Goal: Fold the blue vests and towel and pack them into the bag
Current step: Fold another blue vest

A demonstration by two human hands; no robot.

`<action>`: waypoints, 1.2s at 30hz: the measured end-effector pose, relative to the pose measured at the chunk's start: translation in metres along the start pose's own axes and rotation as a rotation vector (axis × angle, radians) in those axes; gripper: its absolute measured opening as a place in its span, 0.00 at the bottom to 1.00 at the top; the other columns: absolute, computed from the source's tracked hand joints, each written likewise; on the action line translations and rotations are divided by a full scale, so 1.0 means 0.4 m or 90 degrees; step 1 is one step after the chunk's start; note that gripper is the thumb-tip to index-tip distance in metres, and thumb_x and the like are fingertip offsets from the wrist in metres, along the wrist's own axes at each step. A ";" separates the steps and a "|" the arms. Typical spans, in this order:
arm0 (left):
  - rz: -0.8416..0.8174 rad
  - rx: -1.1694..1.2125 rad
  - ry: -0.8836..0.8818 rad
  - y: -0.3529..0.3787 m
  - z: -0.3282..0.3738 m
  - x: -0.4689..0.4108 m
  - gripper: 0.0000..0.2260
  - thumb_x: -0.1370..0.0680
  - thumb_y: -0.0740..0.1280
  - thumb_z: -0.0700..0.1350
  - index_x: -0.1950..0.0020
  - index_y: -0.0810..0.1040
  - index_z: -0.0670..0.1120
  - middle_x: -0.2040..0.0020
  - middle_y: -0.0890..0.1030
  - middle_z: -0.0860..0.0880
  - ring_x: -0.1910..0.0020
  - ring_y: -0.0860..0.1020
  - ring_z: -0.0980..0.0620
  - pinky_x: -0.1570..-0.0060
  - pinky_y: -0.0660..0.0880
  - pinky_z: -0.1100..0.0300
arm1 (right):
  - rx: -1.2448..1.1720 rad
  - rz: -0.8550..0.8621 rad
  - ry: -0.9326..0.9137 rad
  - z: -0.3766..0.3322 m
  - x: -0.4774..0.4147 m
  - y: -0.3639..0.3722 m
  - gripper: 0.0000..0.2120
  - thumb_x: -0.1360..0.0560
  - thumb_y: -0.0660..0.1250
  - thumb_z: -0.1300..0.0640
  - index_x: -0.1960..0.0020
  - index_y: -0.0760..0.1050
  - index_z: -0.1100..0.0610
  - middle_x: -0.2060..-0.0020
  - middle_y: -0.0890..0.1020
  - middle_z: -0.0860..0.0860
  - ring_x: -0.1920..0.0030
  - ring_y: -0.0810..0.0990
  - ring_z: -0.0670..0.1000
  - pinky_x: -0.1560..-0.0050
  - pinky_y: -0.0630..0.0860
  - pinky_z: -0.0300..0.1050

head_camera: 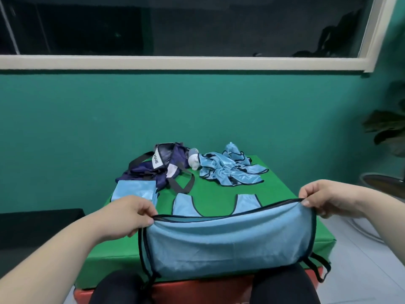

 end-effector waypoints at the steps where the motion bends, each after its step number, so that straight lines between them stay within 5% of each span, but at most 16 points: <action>1: -0.002 0.001 0.001 0.003 0.000 0.001 0.04 0.22 0.68 0.39 0.53 0.81 0.48 0.71 0.76 0.54 0.74 0.70 0.54 0.72 0.67 0.64 | -0.004 0.004 -0.003 0.001 0.004 -0.001 0.18 0.46 0.79 0.56 0.62 0.74 0.58 0.70 0.65 0.54 0.72 0.64 0.50 0.72 0.58 0.39; 10: 0.068 -0.016 -0.013 0.036 -0.024 -0.096 0.05 0.22 0.68 0.43 0.54 0.81 0.53 0.67 0.80 0.56 0.74 0.73 0.57 0.69 0.71 0.63 | -0.044 0.124 -0.025 0.032 -0.089 0.008 0.10 0.40 0.73 0.57 0.67 0.72 0.56 0.72 0.63 0.53 0.73 0.61 0.49 0.70 0.54 0.41; 15: 0.126 -0.083 -0.023 0.062 -0.046 -0.234 0.07 0.21 0.66 0.44 0.56 0.79 0.56 0.58 0.82 0.56 0.59 0.78 0.56 0.59 0.72 0.63 | -0.044 0.204 -0.031 0.043 -0.216 0.008 0.08 0.37 0.72 0.59 0.65 0.72 0.58 0.73 0.67 0.51 0.72 0.64 0.48 0.70 0.62 0.40; 18: 0.141 -0.101 -0.028 0.082 -0.072 -0.338 0.08 0.20 0.65 0.44 0.55 0.75 0.58 0.59 0.81 0.56 0.59 0.78 0.55 0.59 0.74 0.59 | -0.036 0.271 -0.026 0.052 -0.311 0.004 0.09 0.33 0.70 0.62 0.67 0.71 0.57 0.72 0.68 0.51 0.69 0.65 0.50 0.68 0.63 0.42; 23: 0.189 -0.116 -0.042 0.121 -0.120 -0.514 0.04 0.20 0.64 0.45 0.49 0.75 0.54 0.60 0.80 0.55 0.59 0.77 0.55 0.60 0.73 0.57 | 0.019 0.388 0.018 0.084 -0.492 -0.004 0.11 0.35 0.69 0.58 0.67 0.66 0.54 0.68 0.63 0.53 0.64 0.60 0.52 0.62 0.56 0.48; 28: 0.198 -0.126 -0.055 0.175 -0.177 -0.685 0.05 0.20 0.64 0.44 0.52 0.74 0.55 0.59 0.79 0.55 0.56 0.78 0.51 0.56 0.75 0.54 | 0.173 0.433 0.097 0.137 -0.674 -0.009 0.12 0.29 0.68 0.58 0.67 0.68 0.60 0.70 0.69 0.55 0.66 0.65 0.55 0.65 0.61 0.47; 32: 0.218 -0.109 -0.074 0.225 -0.211 -0.767 0.07 0.20 0.65 0.45 0.44 0.77 0.53 0.50 0.82 0.53 0.47 0.79 0.47 0.49 0.74 0.54 | 0.347 0.411 0.144 0.184 -0.777 0.001 0.10 0.24 0.67 0.54 0.51 0.79 0.62 0.55 0.83 0.58 0.58 0.77 0.57 0.56 0.74 0.48; 36: 0.239 -0.126 0.007 0.280 -0.206 -0.762 0.12 0.20 0.66 0.47 0.38 0.78 0.49 0.40 0.78 0.51 0.40 0.75 0.48 0.40 0.72 0.53 | 0.539 0.380 0.143 0.208 -0.785 0.059 0.25 0.23 0.66 0.44 0.30 0.70 0.53 0.37 0.77 0.53 0.39 0.75 0.58 0.39 0.74 0.54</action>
Point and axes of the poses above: each hand's wrist, its own x-axis away from the middle knuckle, its own y-axis out of the palm, z = x × y, the point moved 1 cm from there along -x, towards the middle knuckle
